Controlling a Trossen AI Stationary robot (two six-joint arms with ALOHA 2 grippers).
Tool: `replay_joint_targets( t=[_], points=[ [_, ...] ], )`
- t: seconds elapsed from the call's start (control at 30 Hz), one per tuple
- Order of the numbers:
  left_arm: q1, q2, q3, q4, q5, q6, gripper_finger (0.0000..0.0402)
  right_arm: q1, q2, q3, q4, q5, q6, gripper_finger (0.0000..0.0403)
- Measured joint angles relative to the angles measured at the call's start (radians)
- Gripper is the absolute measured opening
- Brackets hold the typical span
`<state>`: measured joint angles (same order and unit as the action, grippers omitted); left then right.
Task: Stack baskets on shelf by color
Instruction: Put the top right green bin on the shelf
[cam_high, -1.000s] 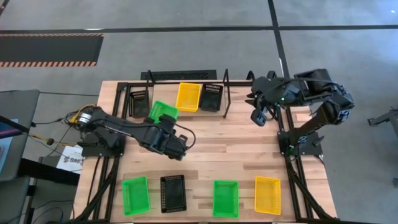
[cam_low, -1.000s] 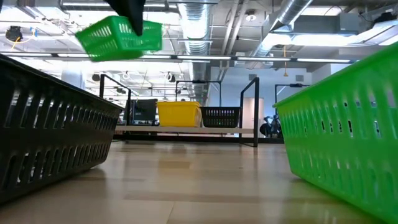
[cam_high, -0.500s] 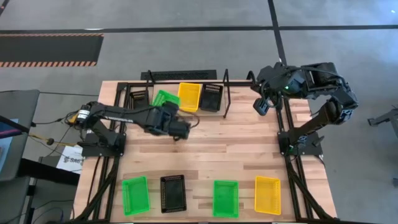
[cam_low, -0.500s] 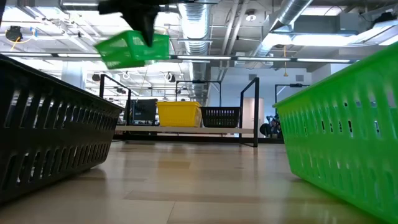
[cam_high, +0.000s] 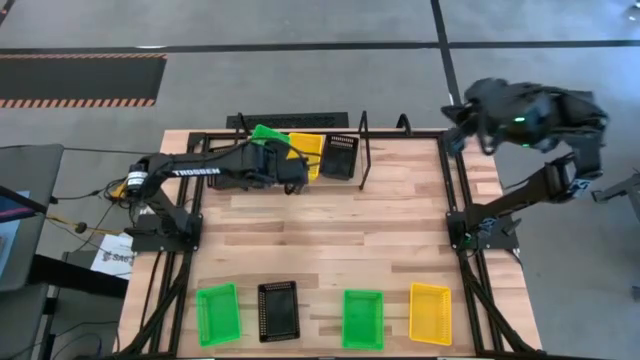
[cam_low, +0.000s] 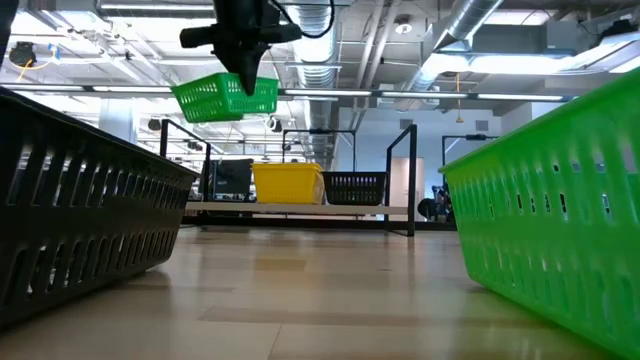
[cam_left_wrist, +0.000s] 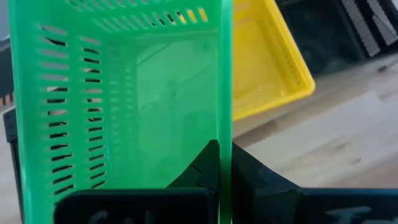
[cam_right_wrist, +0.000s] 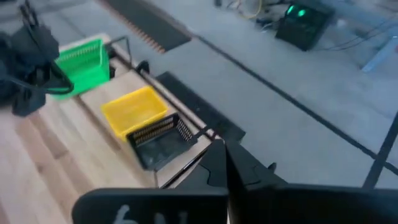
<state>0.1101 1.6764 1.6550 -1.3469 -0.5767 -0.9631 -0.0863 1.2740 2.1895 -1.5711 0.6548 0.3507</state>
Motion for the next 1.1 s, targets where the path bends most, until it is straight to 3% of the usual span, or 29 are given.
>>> replay_joint_targets(
  t=[0.17,0.53,0.7,1.1],
  points=[
    [0.046,0.000,0.000,0.046,0.007,-0.034,0.0000,-0.002,-0.082,0.000,0.000,0.071,-0.016,0.0002],
    [0.161,0.067,-0.036,0.175,0.003,-0.184,0.0000,-0.002,-0.251,-0.089,0.000,0.109,-0.097,0.0001],
    [0.202,0.127,-0.036,0.205,0.083,-0.174,0.0000,-0.002,-0.334,-0.190,0.000,0.111,-0.090,0.0001],
    [0.280,0.158,-0.035,0.186,0.129,-0.168,0.0000,-0.002,-0.405,-0.307,0.002,0.111,-0.063,0.0001]
  ],
)
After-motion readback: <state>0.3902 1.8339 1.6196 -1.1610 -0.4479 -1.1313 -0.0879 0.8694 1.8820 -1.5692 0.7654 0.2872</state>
